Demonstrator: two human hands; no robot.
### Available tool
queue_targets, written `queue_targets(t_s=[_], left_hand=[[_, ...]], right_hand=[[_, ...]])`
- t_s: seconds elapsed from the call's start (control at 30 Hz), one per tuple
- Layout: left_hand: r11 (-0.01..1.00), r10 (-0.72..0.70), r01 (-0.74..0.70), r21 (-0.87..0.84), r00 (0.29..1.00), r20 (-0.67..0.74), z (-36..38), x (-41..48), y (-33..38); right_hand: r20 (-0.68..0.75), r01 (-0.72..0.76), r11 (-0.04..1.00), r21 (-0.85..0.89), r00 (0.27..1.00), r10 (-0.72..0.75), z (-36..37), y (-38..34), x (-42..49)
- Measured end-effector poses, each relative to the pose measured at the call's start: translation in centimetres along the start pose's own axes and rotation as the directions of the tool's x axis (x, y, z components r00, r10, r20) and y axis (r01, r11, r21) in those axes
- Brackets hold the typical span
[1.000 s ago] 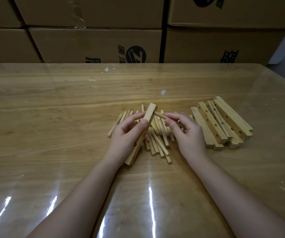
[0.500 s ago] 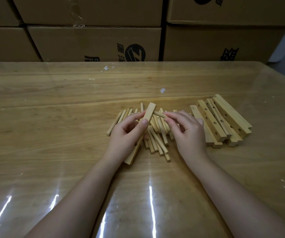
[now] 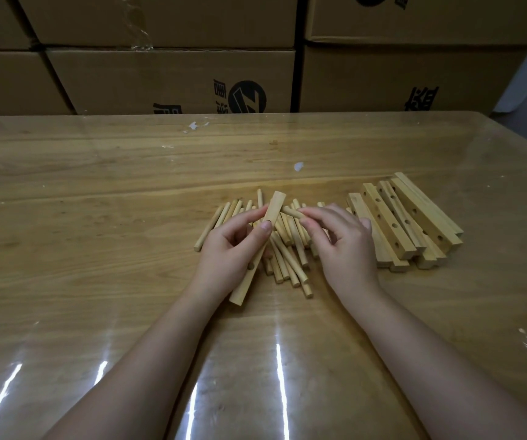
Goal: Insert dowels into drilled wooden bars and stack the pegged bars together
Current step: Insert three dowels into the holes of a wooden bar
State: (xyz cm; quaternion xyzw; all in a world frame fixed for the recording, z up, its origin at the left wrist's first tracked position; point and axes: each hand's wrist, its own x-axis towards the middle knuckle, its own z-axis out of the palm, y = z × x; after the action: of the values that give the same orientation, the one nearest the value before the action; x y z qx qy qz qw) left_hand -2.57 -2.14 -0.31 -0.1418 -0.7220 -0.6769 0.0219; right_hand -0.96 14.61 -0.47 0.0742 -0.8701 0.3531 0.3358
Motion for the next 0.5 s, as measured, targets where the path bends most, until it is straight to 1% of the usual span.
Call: queue_targets(t_s=[0.5], left_hand=[[0.999,-0.034,0.033,0.038,0.999,0.017,-0.32,-0.19,-0.26]], right_hand=[[0.031,-0.026,0.999,0.02,0.999,0.025,-0.05,-0.25,-0.09]])
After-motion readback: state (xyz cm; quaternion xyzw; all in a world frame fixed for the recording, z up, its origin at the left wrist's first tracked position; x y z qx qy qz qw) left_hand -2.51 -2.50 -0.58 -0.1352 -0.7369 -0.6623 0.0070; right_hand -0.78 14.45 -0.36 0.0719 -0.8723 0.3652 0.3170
